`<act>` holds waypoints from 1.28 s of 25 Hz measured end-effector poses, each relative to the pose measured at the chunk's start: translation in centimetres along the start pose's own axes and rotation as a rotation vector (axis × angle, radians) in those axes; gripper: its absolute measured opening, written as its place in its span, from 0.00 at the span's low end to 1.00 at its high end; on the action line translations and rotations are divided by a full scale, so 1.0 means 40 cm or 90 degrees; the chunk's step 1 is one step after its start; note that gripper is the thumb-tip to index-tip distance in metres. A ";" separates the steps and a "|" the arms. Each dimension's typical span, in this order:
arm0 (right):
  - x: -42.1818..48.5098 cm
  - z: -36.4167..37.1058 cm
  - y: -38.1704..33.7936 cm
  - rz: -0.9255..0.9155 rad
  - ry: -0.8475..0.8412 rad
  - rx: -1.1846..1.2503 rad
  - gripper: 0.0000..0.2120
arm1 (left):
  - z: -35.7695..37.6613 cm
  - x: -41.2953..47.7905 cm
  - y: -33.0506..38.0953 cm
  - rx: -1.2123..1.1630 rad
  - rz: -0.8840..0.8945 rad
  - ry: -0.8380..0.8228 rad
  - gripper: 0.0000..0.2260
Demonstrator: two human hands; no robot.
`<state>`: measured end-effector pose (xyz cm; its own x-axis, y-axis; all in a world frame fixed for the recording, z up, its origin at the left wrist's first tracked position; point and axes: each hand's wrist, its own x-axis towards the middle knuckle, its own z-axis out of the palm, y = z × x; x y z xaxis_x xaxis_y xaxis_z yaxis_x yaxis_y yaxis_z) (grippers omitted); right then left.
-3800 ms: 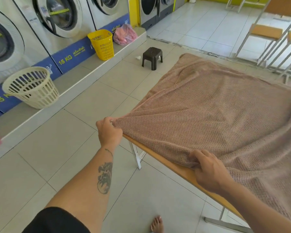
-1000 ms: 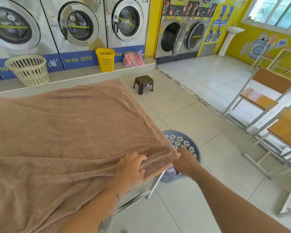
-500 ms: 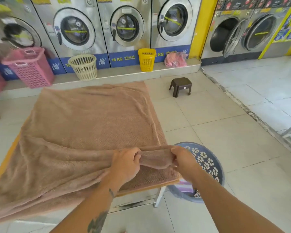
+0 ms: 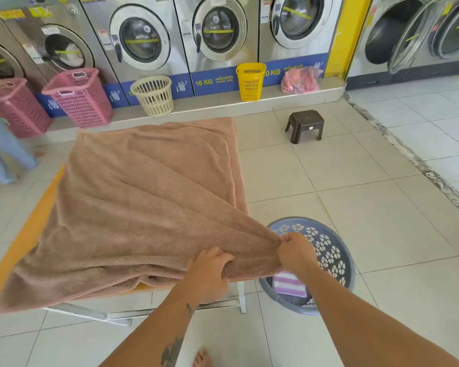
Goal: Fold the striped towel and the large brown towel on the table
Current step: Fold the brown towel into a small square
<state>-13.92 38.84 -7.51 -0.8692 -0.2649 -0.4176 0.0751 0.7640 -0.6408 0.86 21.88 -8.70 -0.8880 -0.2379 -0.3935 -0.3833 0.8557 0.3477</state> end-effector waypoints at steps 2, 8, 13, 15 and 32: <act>0.023 0.010 0.013 -0.008 0.058 0.026 0.07 | 0.010 0.006 0.003 -0.049 -0.003 0.025 0.21; 0.059 0.016 0.039 0.093 -0.177 -0.060 0.05 | -0.043 0.028 0.007 -0.127 -0.038 0.083 0.13; 0.073 0.017 0.010 0.016 -0.161 -0.022 0.09 | -0.071 0.053 0.011 -0.159 -0.058 0.083 0.12; 0.080 0.014 0.017 0.013 -0.154 0.009 0.08 | -0.064 0.053 0.013 -0.100 -0.070 0.052 0.12; 0.295 0.002 -0.247 -0.086 -0.177 0.008 0.17 | -0.306 0.308 -0.046 -0.269 -0.053 0.135 0.09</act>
<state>-24.87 28.12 -6.15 -0.7048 -0.5153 -0.4876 -0.0246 0.7046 -0.7092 -12.48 11.72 -3.77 -0.8655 -0.4234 -0.2678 -0.4857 0.5783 0.6555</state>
